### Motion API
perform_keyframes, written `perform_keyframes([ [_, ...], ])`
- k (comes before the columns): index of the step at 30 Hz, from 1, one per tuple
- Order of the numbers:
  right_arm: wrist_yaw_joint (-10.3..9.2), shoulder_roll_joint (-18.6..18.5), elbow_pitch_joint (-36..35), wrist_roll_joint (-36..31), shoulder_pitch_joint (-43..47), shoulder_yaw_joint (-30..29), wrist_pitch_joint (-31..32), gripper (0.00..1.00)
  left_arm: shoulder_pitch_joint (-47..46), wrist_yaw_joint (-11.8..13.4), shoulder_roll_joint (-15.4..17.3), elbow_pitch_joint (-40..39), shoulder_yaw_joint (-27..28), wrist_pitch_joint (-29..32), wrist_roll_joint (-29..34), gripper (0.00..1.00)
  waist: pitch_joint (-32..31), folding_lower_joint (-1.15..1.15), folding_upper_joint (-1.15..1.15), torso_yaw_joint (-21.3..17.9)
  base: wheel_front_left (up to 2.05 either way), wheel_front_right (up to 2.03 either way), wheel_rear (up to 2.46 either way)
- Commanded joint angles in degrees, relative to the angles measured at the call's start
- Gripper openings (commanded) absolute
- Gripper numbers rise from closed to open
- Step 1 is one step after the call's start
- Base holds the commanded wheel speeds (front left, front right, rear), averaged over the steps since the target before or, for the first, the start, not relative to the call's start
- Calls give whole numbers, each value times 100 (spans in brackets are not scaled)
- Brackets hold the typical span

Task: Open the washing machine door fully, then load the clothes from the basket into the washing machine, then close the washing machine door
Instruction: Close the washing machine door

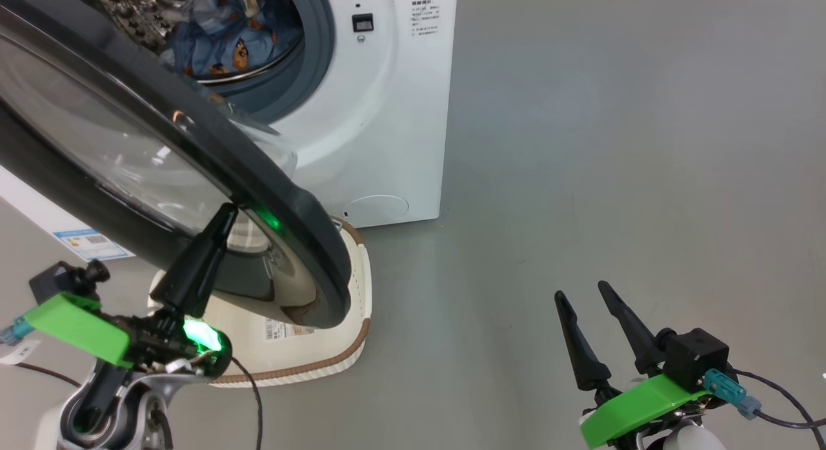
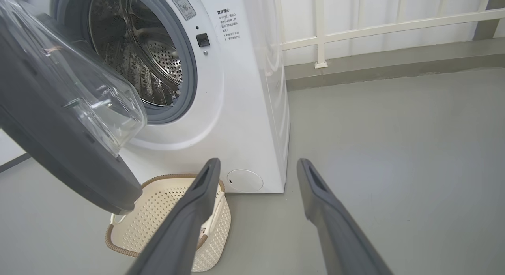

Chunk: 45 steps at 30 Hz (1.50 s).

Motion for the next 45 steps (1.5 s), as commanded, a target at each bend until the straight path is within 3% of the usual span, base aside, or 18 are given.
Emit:
perform_keyframes([
  [1,36,32,-115,72,-191,151,-58,100,-213,-76,93,-81,139,-39,28,0,-3,0,0,6,0,0,0],
  [29,36,32,-53,217,-42,146,-75,100,1116,-115,93,-446,472,-1085,-100,1,-472,0,0,276,0,0,0],
  [31,36,32,-60,230,-21,145,-75,100,1237,-115,93,-493,453,-1206,-154,19,-500,0,0,277,0,0,0],
  [32,36,32,-60,235,-14,144,-75,100,1294,-115,93,-521,439,-1258,-174,37,-512,0,0,275,0,0,0],
  [33,36,32,-59,239,-9,144,-75,100,1348,-115,93,-549,432,-1318,-197,80,-523,0,0,272,0,0,0],
  [34,36,32,-60,244,-5,144,-75,100,1396,-115,93,-578,427,-1379,-204,100,-535,0,0,269,0,0,0],
  [40,36,32,-58,256,16,140,-75,100,1559,-115,93,-670,394,-1651,-208,100,-583,0,0,265,0,0,0],
  [45,36,32,-65,254,9,137,-75,100,1534,-115,93,-1000,545,-2196,691,100,-595,0,0,251,0,0,0],
])
